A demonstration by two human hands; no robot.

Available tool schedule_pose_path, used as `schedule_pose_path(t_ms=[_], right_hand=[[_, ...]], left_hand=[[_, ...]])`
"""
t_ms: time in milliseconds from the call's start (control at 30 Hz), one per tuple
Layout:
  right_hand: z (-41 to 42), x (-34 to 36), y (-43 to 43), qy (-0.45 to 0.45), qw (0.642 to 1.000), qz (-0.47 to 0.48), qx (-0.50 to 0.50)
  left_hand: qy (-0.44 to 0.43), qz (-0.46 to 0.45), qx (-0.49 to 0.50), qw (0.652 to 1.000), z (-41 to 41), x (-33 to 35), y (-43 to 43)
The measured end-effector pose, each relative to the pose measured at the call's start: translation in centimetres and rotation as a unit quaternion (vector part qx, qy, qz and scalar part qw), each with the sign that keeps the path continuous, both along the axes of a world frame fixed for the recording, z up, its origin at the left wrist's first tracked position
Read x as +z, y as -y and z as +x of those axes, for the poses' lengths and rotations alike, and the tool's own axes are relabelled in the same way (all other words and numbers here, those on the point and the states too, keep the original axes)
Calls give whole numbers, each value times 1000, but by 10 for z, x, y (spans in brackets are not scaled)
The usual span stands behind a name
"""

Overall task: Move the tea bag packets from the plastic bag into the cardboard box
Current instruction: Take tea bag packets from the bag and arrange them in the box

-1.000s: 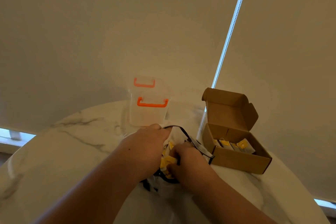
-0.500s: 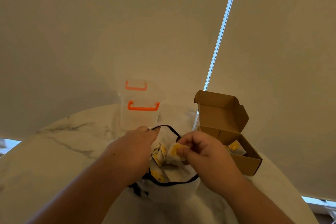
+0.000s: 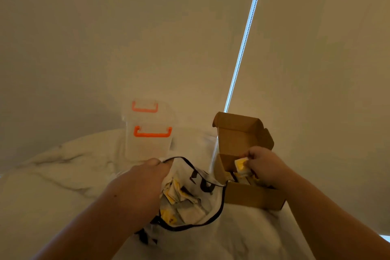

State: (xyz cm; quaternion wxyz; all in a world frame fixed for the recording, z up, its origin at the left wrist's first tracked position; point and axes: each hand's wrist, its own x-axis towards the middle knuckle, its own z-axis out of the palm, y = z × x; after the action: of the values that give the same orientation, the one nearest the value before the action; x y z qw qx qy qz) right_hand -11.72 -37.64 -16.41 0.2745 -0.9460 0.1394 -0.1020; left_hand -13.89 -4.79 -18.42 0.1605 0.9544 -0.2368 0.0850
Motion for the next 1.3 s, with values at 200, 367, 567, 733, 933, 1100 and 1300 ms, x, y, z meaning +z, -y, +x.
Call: schedule_pose_path(t_ms=[200, 367, 567, 733, 933, 1100, 1300], right_hand=[[17, -12, 2, -73, 989, -125, -25], [-10, 9, -23, 70, 996, -63, -13], [-71, 27, -104, 177, 968, 119, 134], [-81, -8, -141, 104, 960, -9, 259], [-56, -47, -141, 38, 956, -83, 279], [-55, -47, -139, 25, 960, -105, 260], [-59, -43, -130, 1, 969, -109, 220]], left_hand=[[17, -5, 7, 1000, 2, -4, 0], [10, -19, 6, 1000, 3, -4, 1], [10, -19, 1, 1000, 0, -2, 2], [7, 1, -3, 1000, -5, 0, -1], [-30, 76, 10, 997, -8, 2, -2], [-26, 102, 12, 994, -8, 2, 1], [-48, 32, -25, 998, -6, -3, 6]])
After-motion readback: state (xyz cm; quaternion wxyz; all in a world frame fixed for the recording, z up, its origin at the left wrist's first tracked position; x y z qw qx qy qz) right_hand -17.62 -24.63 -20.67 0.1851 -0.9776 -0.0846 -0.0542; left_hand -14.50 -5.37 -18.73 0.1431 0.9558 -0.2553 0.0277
